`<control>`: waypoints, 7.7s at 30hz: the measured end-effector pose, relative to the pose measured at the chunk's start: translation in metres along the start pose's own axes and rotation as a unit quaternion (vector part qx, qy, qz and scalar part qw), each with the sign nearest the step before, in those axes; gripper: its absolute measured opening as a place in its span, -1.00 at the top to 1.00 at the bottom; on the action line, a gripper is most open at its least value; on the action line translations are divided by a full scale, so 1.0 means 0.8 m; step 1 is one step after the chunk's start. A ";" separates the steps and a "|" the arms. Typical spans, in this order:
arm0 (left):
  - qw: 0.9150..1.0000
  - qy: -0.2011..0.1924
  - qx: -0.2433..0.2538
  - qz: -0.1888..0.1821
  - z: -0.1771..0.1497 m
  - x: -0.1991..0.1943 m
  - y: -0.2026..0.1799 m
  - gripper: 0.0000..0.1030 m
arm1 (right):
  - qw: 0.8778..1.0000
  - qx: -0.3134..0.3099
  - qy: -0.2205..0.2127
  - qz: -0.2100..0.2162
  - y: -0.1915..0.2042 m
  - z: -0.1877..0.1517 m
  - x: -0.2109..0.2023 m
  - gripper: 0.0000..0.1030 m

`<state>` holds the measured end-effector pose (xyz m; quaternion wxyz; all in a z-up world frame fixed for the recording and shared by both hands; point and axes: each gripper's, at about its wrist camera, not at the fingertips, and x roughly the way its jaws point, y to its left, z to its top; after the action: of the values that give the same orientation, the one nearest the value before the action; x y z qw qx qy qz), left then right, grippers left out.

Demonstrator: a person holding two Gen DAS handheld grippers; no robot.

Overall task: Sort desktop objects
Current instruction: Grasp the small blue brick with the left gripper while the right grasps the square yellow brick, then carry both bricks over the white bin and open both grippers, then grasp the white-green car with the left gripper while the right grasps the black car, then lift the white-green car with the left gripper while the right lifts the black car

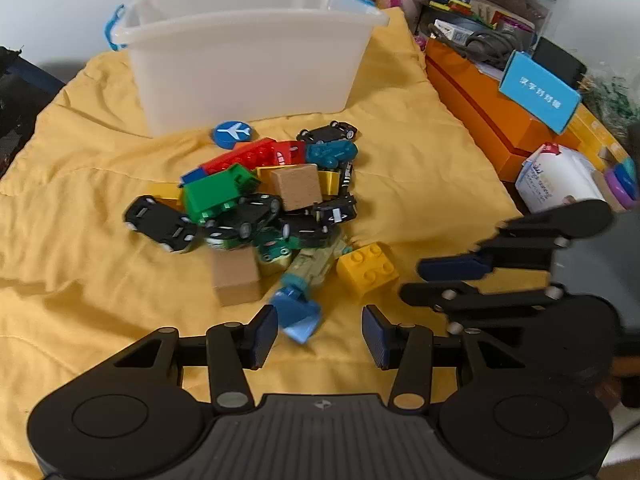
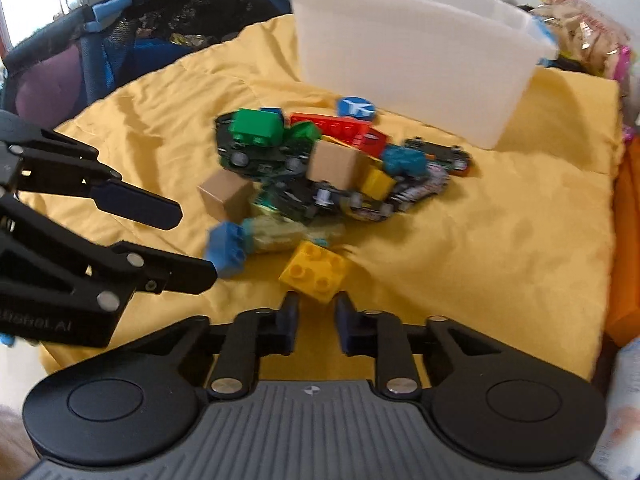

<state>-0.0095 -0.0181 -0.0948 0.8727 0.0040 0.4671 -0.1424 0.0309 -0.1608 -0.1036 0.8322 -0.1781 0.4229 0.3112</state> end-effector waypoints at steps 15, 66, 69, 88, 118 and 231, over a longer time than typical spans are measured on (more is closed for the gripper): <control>0.996 0.016 -0.078 0.046 -0.028 -0.001 0.049 0.65 | 1.000 0.013 -0.025 0.005 -0.010 -0.006 -0.015 0.42; 0.985 -0.119 -0.022 0.122 0.249 0.033 0.138 0.62 | 0.979 0.098 -0.158 -0.086 -0.102 0.228 0.030 0.07; 0.982 -0.138 -0.018 0.125 0.243 0.022 0.133 0.39 | 0.982 0.101 -0.144 -0.074 -0.107 0.222 0.046 0.07; 0.990 -0.089 -0.054 0.098 0.089 -0.041 0.073 -0.25 | 0.969 0.128 -0.211 -0.026 -0.114 0.128 -0.048 -0.41; 0.979 0.018 0.196 0.052 0.059 0.031 0.019 0.20 | 0.985 -0.164 -0.054 -0.021 0.017 0.047 0.033 0.16; 0.999 0.016 -0.037 -0.009 -0.028 -0.005 0.010 0.36 | 0.999 0.006 0.014 0.032 0.000 -0.022 -0.002 0.13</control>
<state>-0.0283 -0.0064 -0.1051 0.8636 -0.0302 0.4856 -0.1323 0.0200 -0.1711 -0.1126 0.8169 -0.1636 0.4423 0.3322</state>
